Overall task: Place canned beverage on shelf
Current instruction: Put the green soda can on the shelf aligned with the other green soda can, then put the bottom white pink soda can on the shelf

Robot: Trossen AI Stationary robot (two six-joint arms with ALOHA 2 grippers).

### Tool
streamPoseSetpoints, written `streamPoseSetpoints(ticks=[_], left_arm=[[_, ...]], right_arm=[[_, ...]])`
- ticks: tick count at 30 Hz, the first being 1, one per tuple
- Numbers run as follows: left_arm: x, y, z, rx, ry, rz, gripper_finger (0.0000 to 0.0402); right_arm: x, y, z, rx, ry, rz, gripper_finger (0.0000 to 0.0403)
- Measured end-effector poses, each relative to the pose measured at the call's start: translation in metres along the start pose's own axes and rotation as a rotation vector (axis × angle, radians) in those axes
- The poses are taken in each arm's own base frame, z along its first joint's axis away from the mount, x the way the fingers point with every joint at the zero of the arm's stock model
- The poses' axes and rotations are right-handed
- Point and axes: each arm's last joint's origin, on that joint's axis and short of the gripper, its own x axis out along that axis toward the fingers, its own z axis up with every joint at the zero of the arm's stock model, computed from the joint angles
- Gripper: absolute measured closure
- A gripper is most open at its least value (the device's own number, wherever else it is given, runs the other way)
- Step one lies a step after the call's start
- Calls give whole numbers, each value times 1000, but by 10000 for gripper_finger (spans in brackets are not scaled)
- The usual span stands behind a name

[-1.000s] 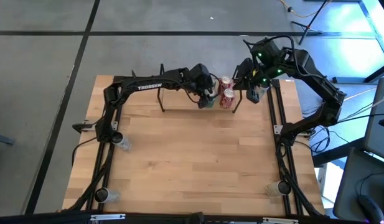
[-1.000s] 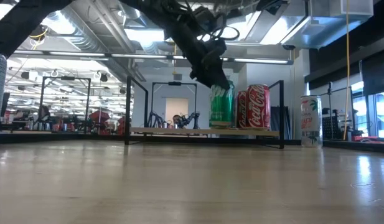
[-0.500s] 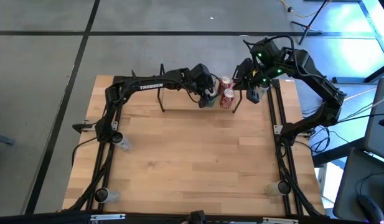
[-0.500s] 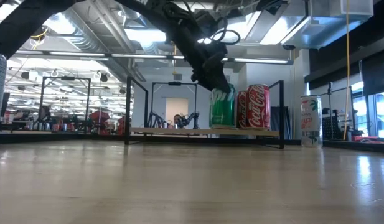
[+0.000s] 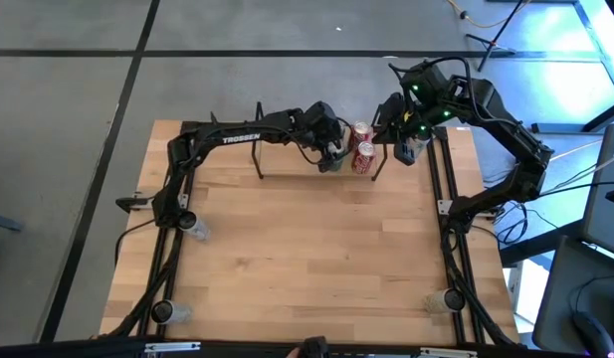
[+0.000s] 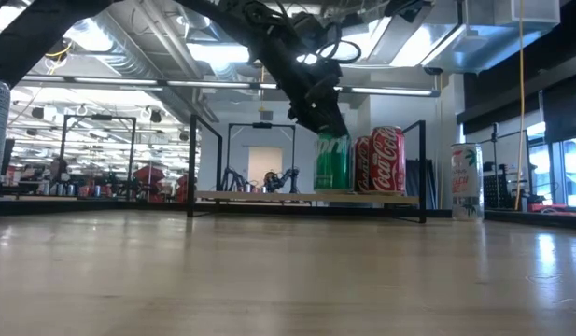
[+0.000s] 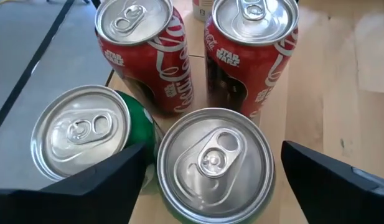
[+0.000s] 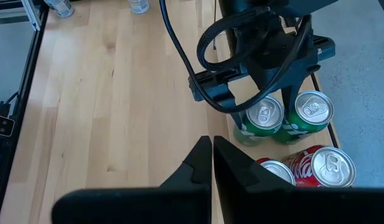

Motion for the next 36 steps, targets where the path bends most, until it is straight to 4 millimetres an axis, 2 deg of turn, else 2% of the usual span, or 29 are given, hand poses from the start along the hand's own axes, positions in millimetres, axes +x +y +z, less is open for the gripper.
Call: streamPoseSetpoints(ticks=[6, 14, 19, 25, 31, 34, 36], left_arm=[[-17, -4, 15, -8, -12, 17, 43], [-67, -16, 50, -68, -49, -21, 41], [-89, -31, 70, -179, -131, -50, 41], [-107, -49, 73, -236, -77, -57, 41], [-151, -77, 72, -162, 25, -57, 41], [-171, -93, 71, -146, 35, -87, 40], [-185, -100, 66, -131, 65, -84, 40]], right_arm=[[0, 0, 0, 0, 0, 0, 396], [0, 0, 0, 0, 0, 0, 396], [0, -1, 0, 0, 12, -37, 396], [1, -4, 6, -18, -43, -61, 396], [2, -5, 10, 42, -86, -47, 390], [5, -6, 12, 105, -93, -13, 362], [10, -7, 13, 151, -84, -3, 325]])
